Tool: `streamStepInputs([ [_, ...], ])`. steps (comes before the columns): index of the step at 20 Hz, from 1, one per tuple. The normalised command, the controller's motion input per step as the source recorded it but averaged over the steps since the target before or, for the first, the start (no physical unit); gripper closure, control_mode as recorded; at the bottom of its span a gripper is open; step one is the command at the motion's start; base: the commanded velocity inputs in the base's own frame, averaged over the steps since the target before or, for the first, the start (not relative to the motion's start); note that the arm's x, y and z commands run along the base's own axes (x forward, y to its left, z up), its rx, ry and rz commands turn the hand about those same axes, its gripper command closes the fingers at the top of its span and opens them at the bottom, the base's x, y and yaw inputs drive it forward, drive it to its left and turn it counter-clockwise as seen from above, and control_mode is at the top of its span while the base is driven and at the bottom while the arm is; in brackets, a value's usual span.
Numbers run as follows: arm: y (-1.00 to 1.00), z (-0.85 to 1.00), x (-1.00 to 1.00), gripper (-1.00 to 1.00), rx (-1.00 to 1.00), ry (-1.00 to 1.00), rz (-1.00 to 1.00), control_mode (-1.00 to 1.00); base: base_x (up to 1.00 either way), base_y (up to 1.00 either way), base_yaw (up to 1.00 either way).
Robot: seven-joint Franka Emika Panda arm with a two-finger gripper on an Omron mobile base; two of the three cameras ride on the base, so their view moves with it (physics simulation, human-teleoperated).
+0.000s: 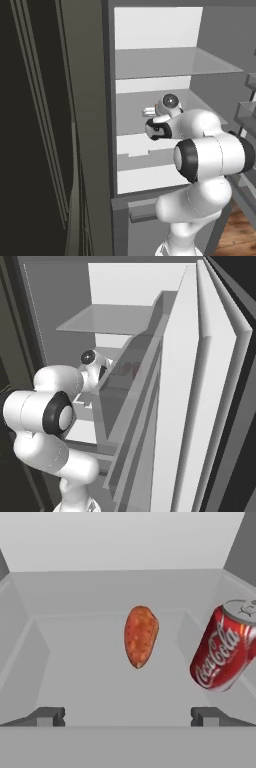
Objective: Pick sweet potato from the fridge and place it on the plate on the counter.
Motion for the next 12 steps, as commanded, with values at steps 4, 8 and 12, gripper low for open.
streamStepInputs([
  [4, -0.01, 0.0, 0.08, -1.0, 0.0, 0.0, 0.0, -1.0, 0.0, 0.0, 0.0],
  [8, 0.0, 0.0, 0.11, -1.0, 0.0, 0.0, 0.0, -1.0, 0.0, 0.0, 0.0],
  [12, 0.0, 0.0, 0.14, -1.0, 0.0, 0.0, 0.0, -1.0, 0.0, 0.0, 0.0],
])
